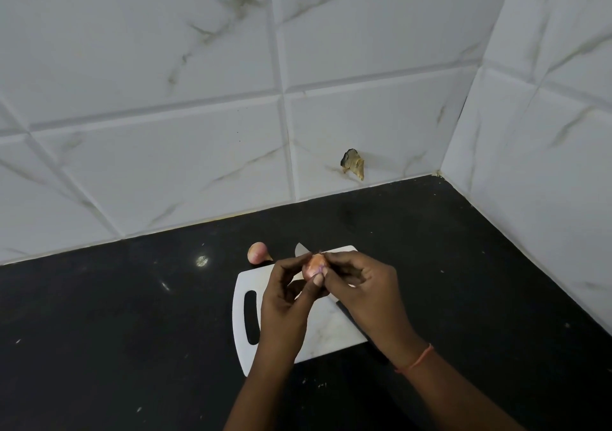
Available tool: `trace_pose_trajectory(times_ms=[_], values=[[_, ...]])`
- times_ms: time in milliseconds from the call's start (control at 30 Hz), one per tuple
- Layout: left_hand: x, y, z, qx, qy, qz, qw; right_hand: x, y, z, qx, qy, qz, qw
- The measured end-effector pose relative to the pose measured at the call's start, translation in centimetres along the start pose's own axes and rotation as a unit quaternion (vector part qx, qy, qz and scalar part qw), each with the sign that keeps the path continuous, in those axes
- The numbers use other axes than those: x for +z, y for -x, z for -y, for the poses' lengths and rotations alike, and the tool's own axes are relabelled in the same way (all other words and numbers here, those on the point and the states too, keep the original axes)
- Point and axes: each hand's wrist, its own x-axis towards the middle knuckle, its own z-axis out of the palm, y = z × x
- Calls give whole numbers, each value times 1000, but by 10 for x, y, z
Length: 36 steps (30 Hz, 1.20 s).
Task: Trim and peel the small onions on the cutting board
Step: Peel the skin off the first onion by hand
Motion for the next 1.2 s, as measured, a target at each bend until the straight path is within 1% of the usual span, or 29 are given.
trace_pose_trajectory(times_ms=[167, 300, 433, 533, 733, 900, 1000, 1133, 1200], values=[[-4, 0, -1, -13, 7, -2, 1000, 1, -1, 0, -37, 34, -5, 999], [-5, -1, -3, -9, -1, 0, 1000, 1, -3, -3, -46, 45, -9, 998], [-4, -3, -5, -6, -12, 2, 1000, -1, -4, -3, -18, 0, -16, 1000], [-4, -3, -6, -7, -19, 1, 1000, -1, -3, -2, -6, -21, 6, 1000], [-5, -5, -7, -14, -17, 4, 1000, -1, -4, -2, -16, 1, -7, 1000], [-7, -5, -10, -4, -33, 11, 999, -2, -5, -2, -1, 23, -26, 999], [-7, -5, -10, 2, -31, 13, 999, -2, -5, -1, 21, 4, -36, 999], [-6, -5, -14, -8, -8, 21, 1000, 2, -2, 7, 17, -64, -22, 998], [-7, -5, -14, -7, -16, 19, 1000, 3, -1, 9, 8, -62, -16, 998]])
